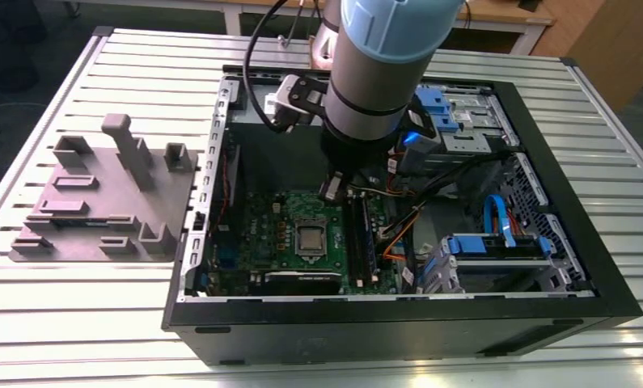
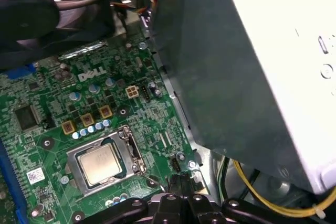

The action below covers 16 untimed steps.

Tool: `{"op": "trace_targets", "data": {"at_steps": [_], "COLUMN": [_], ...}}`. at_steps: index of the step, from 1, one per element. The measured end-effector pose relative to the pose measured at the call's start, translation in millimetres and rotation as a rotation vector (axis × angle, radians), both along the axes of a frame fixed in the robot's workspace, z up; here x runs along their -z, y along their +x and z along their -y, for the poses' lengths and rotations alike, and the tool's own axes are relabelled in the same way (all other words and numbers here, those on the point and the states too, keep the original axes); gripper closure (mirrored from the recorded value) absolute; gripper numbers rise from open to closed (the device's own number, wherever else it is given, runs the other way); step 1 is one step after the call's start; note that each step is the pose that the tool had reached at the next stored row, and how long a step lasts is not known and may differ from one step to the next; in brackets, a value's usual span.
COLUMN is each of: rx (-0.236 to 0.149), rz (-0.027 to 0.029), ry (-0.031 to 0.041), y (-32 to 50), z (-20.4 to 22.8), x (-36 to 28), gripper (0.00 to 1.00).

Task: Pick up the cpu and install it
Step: 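Install the first cpu locking lever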

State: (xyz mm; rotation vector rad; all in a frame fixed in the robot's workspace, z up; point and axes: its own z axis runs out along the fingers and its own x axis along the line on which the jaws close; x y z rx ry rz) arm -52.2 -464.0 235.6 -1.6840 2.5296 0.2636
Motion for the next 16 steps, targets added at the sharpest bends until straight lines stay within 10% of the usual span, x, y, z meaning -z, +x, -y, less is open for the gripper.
{"op": "trace_targets", "data": {"at_steps": [16], "rx": [-0.113], "rz": [0.0013], "ry": [-0.0009], "y": [-1.7], "z": [3.5], "x": [-1.0], "gripper": [0.90]}}
